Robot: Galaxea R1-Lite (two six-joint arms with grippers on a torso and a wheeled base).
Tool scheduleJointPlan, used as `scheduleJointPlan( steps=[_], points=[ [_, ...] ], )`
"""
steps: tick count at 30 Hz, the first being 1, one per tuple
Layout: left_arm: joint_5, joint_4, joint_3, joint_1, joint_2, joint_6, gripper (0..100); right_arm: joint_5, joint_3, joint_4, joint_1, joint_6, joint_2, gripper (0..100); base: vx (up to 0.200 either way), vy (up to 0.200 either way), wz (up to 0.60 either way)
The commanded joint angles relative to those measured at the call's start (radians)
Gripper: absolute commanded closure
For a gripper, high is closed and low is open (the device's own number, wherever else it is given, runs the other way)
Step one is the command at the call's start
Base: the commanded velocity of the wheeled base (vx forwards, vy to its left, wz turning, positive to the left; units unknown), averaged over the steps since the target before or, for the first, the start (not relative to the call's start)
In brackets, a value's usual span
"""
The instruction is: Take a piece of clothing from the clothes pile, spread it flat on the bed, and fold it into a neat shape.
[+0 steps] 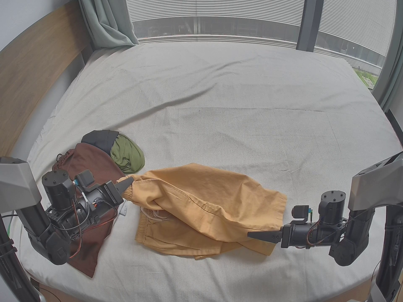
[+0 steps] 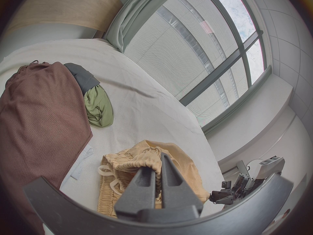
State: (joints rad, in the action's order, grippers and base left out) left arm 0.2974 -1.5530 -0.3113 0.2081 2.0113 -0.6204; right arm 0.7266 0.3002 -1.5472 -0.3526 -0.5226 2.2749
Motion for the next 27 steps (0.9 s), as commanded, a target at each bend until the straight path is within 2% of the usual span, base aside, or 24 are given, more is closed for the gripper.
scheduleJointPlan(
  steps=[1, 3, 4, 18, 27],
  points=[
    [0.000, -0.002, 0.000, 0.001, 0.003, -0.001, 100, -0.013, 0.005, -0.001, -0.013, -0.005, -0.034, 0, 0.000, 0.000, 0.00],
    [0.000, -0.002, 0.000, -0.001, 0.004, -0.001, 100, -0.047, 0.007, -0.001, -0.017, -0.008, -0.035, 0, 0.000, 0.000, 0.00],
    [0.000, -0.002, 0.000, -0.001, 0.004, -0.001, 100, -0.056, 0.007, -0.001, -0.023, -0.010, -0.035, 100, 0.000, 0.000, 0.00],
    [0.000, -0.002, -0.002, 0.001, 0.004, -0.001, 100, -0.059, -0.001, -0.001, -0.017, -0.008, -0.037, 100, 0.000, 0.000, 0.00],
    [0.023, -0.002, -0.022, 0.004, -0.052, -0.005, 100, -0.062, -0.010, 0.004, -0.002, -0.013, -0.175, 100, 0.000, 0.000, 0.00]
  ],
)
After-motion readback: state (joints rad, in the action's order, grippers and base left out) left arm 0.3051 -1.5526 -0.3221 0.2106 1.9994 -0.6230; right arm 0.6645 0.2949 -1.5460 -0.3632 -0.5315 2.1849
